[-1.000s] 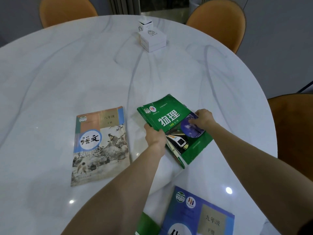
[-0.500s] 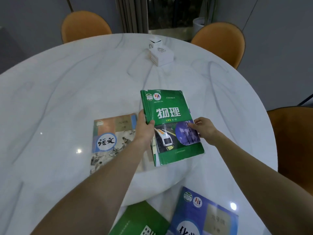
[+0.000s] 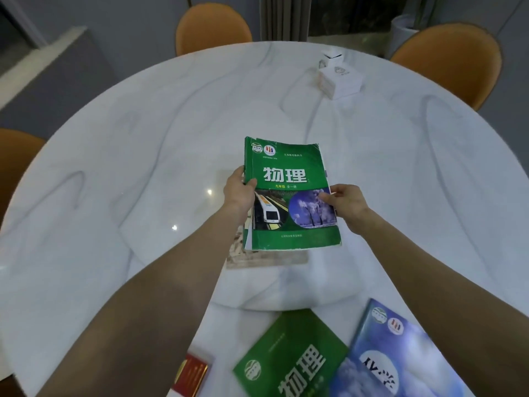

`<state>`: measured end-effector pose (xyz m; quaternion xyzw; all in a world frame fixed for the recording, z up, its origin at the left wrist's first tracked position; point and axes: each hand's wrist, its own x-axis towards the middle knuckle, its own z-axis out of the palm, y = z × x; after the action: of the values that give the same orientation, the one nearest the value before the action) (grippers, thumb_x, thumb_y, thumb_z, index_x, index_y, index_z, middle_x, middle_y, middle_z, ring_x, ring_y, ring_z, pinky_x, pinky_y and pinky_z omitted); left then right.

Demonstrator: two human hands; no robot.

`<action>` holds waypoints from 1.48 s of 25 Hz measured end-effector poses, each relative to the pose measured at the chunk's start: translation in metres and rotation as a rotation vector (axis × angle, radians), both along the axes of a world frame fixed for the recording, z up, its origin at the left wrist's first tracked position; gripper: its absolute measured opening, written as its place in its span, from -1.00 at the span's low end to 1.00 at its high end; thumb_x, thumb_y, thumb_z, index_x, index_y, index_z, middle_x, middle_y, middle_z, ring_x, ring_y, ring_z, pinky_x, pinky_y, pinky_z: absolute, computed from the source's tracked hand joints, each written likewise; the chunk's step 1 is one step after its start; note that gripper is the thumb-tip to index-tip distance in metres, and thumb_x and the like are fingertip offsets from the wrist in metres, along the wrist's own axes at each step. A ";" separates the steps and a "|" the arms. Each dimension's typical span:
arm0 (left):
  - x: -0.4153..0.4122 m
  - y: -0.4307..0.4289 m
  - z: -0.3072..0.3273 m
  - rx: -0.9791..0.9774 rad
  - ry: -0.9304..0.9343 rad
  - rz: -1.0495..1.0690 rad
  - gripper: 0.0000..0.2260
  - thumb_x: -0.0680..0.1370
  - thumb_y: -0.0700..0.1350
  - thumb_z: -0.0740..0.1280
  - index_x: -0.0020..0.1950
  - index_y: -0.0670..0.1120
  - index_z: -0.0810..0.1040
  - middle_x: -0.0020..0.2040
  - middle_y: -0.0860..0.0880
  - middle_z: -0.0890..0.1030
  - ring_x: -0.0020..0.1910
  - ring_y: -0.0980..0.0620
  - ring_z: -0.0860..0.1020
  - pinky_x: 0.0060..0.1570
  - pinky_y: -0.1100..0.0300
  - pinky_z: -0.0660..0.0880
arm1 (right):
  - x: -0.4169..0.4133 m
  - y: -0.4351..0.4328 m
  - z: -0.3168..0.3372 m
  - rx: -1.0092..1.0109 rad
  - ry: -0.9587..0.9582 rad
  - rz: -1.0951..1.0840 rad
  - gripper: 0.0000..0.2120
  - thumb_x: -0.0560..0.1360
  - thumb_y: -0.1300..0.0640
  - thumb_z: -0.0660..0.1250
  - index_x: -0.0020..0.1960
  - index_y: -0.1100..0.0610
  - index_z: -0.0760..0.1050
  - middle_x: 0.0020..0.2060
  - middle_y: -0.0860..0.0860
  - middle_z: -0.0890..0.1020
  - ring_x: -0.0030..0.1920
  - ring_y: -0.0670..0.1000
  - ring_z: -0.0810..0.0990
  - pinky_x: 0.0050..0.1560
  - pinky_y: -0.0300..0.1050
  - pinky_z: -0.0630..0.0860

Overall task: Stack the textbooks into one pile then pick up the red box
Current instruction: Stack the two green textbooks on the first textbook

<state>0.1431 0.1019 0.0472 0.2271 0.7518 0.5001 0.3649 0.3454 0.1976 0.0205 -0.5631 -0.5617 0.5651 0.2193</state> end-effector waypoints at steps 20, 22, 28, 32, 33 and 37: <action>-0.026 -0.018 -0.069 -0.198 0.311 -0.056 -0.70 0.58 -0.29 0.19 0.32 -0.19 0.41 0.22 -0.20 0.57 0.17 -0.16 0.55 0.23 0.01 0.49 | -0.050 -0.028 -0.057 0.174 -0.413 0.065 -0.80 0.53 0.21 0.28 -0.03 0.34 0.60 -0.11 0.26 0.66 -0.20 0.11 0.51 -0.14 -0.11 0.48; -0.026 -0.017 -0.071 -0.267 0.413 -0.086 -0.71 0.57 -0.27 0.21 0.30 -0.20 0.43 0.20 -0.23 0.54 0.18 -0.17 0.51 0.23 -0.02 0.48 | -0.052 -0.028 -0.057 0.169 -0.433 0.073 -0.79 0.53 0.20 0.27 -0.02 0.34 0.60 -0.06 0.28 0.67 -0.19 0.12 0.52 -0.15 -0.14 0.44; -0.028 -0.021 -0.074 -0.432 0.537 -0.108 -0.78 0.59 -0.18 0.23 0.17 -0.26 0.49 0.22 -0.25 0.42 0.21 -0.21 0.41 0.19 -0.01 0.44 | -0.057 -0.028 -0.057 0.166 -0.523 0.159 -0.72 0.55 0.16 0.26 0.03 0.39 0.57 -0.11 0.25 0.63 -0.11 0.17 0.58 -0.08 -0.09 0.51; -0.020 -0.026 -0.076 -0.481 0.519 -0.054 -0.77 0.59 -0.14 0.22 0.12 -0.29 0.50 0.21 -0.26 0.43 0.19 -0.22 0.43 0.16 0.00 0.43 | -0.057 -0.027 -0.055 0.160 -0.538 0.178 -0.72 0.55 0.15 0.27 0.03 0.39 0.57 -0.19 0.15 0.53 -0.18 0.08 0.49 -0.14 -0.15 0.43; -0.018 -0.027 -0.077 -0.489 0.520 -0.044 -0.77 0.60 -0.14 0.22 0.12 -0.29 0.50 0.21 -0.26 0.43 0.19 -0.22 0.43 0.16 0.00 0.43 | -0.057 -0.027 -0.055 0.162 -0.540 0.186 -0.73 0.55 0.16 0.27 0.02 0.38 0.58 -0.19 0.14 0.53 -0.18 0.07 0.48 -0.14 -0.15 0.43; -0.015 -0.030 -0.078 -0.490 0.513 -0.021 -0.78 0.60 -0.16 0.22 0.11 -0.30 0.50 0.20 -0.26 0.43 0.18 -0.22 0.43 0.14 -0.01 0.43 | -0.057 -0.028 -0.056 0.173 -0.553 0.198 -0.74 0.55 0.17 0.27 0.03 0.38 0.58 -0.20 0.15 0.51 -0.19 0.08 0.47 -0.14 -0.16 0.40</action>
<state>0.1282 0.0723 -0.0306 0.2587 0.9142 0.2279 0.2130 0.2884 0.1694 -0.0353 -0.6173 -0.6983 0.3590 0.0490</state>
